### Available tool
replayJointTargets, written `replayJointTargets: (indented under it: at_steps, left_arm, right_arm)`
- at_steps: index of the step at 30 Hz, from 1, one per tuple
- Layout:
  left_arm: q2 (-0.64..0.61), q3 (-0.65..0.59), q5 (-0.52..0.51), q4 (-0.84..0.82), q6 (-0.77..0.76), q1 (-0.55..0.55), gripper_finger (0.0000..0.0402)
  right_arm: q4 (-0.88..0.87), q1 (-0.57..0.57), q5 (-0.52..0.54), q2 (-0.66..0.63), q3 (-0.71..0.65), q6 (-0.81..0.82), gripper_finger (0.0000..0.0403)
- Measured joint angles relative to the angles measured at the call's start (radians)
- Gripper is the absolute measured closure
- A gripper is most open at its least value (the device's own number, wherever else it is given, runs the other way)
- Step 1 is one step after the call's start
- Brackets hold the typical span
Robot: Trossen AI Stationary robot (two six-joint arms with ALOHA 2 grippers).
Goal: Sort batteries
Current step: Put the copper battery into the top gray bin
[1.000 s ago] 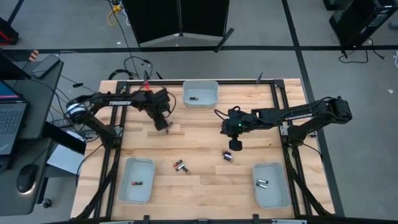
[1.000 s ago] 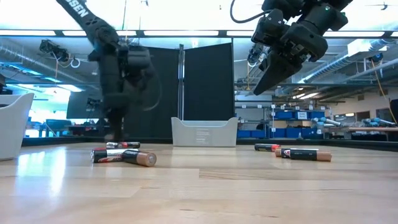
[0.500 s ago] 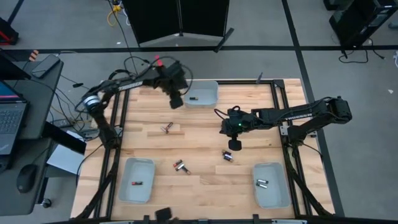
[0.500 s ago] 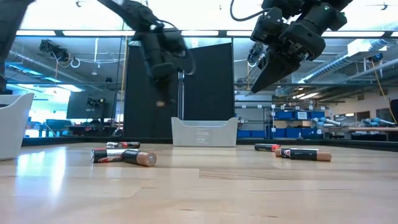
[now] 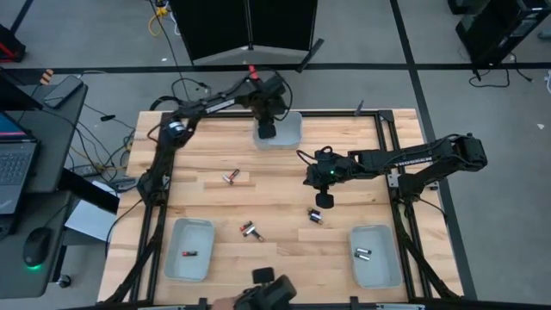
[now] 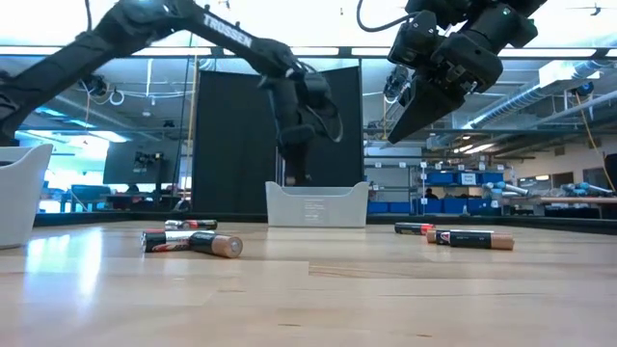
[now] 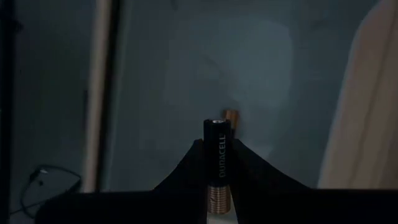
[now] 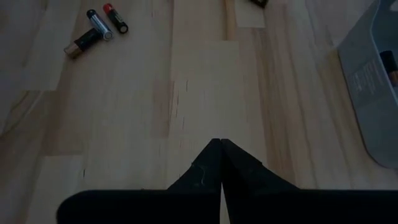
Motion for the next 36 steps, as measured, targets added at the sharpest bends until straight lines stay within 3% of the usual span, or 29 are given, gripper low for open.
replayJointTargets:
  at_steps: [18, 36]
  left_arm:
    - [0.115, 0.0, 0.036, 0.054, -0.004, -0.011, 0.0359]
    - [0.141, 0.001, 0.039, 0.059, -0.019, -0.011, 0.0359]
  right_arm:
    - [0.018, 0.0, 0.0, 0.0, 0.0, 0.001, 0.0389]
    - [0.021, 0.001, 0.0, 0.0, 0.0, 0.017, 0.0389]
